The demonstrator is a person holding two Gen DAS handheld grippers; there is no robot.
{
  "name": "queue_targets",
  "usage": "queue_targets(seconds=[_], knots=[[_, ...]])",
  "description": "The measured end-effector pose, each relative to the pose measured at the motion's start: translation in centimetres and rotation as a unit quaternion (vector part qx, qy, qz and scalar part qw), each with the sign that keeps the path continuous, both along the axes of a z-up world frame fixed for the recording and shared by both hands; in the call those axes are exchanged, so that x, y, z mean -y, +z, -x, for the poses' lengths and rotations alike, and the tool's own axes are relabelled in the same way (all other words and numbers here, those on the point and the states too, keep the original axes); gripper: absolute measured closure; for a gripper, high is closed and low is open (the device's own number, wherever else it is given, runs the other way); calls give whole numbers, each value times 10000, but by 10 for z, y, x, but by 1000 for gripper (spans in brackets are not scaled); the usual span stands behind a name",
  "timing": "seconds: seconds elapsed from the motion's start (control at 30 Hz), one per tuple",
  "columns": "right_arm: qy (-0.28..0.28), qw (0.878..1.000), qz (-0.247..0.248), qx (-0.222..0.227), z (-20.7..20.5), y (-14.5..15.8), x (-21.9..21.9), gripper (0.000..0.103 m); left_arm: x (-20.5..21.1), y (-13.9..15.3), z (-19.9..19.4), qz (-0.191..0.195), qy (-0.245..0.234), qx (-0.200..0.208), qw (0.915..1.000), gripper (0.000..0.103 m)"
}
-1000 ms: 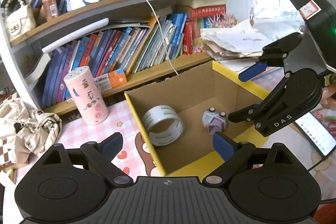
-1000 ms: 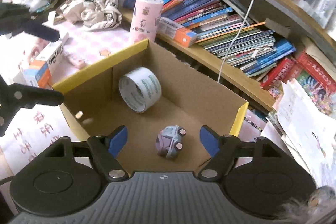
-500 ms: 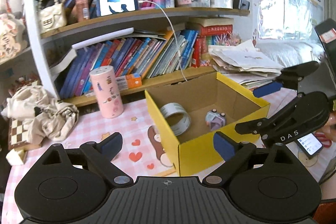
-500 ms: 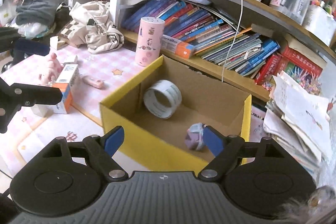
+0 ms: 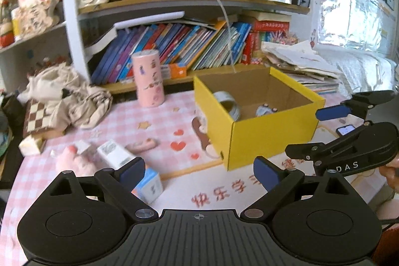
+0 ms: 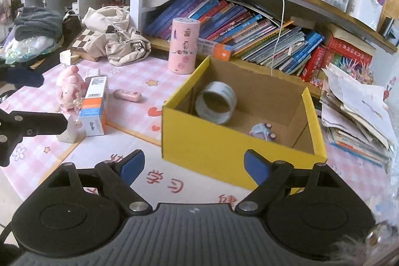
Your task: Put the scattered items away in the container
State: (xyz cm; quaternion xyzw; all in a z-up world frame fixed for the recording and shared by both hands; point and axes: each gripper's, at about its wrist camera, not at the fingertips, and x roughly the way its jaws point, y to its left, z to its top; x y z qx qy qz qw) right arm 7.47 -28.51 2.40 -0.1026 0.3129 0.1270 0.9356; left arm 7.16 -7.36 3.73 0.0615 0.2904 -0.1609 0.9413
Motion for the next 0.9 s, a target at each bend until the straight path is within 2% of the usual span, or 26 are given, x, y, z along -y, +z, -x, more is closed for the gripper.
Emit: queue_targets(seconds=[0.1,0.27,0.53,0.9], knots=[[-55,10000,-36,-11,8,-6,-12,16,-11,-5,6,7,139,-61,9999,8],[-139,9999,-21,14,19,-15,-32,9,-30,-12,16,25,452,-112,9989,8],[-206,9997,-82,-37,30,-23,-51,7,-57,-26,33,199,898,-230,9955,8],[6,10000,22,-91,37,-30,-79,6,-79,-32,45,248,1117,-233,9932,8]])
